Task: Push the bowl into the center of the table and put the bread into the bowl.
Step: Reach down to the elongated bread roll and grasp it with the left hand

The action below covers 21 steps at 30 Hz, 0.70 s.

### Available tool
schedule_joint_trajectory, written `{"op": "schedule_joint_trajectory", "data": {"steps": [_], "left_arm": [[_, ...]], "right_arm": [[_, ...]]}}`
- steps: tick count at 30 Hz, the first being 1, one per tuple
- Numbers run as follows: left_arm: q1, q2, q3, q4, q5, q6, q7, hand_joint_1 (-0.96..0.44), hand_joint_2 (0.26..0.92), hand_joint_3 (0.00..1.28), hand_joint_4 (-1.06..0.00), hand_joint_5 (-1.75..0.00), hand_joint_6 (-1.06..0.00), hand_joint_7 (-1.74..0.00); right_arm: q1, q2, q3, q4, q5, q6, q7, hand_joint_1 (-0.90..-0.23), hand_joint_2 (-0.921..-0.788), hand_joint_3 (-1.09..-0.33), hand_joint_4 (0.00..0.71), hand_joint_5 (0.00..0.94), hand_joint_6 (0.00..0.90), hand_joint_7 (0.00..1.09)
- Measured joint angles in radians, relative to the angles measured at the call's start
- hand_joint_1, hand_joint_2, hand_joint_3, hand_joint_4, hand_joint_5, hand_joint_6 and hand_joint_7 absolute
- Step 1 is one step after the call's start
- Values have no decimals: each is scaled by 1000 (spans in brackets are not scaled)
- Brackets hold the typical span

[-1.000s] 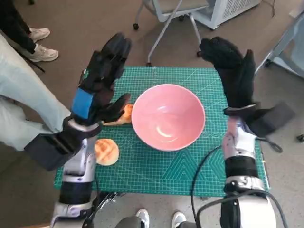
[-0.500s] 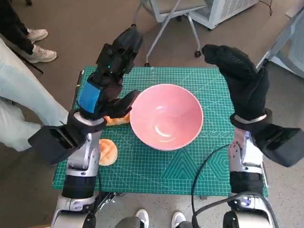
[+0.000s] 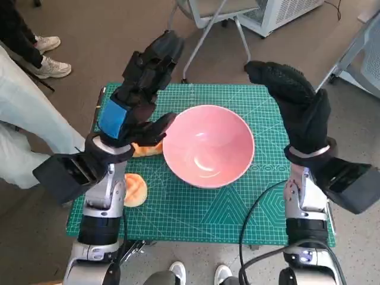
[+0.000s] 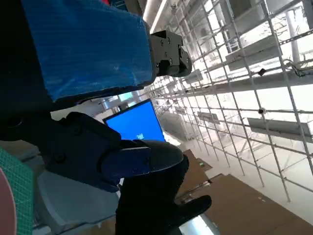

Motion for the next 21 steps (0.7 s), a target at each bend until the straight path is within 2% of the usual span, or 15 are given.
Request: {"op": "schedule_joint_trajectory", "data": {"steps": [5,6,8,11,14,18,21], "left_arm": [[0,28,6,1,13,-21,-6,-615,921,466,-94,-4,1,-421],[0,28,6,1,13,-21,-6,-621,921,350,-78,-2,1,-366],[-4,103,32,3,91,-66,4,-513,827,181,-54,-1,0,-338],[-3,182,41,-10,214,-46,27,-371,756,84,-47,-2,-10,-324],[4,276,49,-58,349,31,39,-100,709,25,-50,-1,-75,-215],[14,399,50,-136,499,198,19,92,716,16,-46,0,-129,-120],[22,470,47,-185,574,324,-5,148,727,18,-44,0,-149,-95]], "right_arm": [[1,0,3,-3,0,5,-5,-661,-921,-753,202,4,11,633],[1,0,3,-3,0,5,-5,-661,-921,-754,202,4,7,640],[3,2,6,-4,8,8,-8,-661,-921,-754,202,4,6,642],[3,4,9,-4,8,7,-8,-660,-921,-754,202,4,5,644],[3,3,9,-4,9,7,-9,-661,-921,-753,202,4,3,647],[3,3,8,-4,11,7,-14,-663,-921,-753,203,4,2,649],[3,3,8,-3,12,7,-17,-667,-921,-751,203,4,2,651]]}}
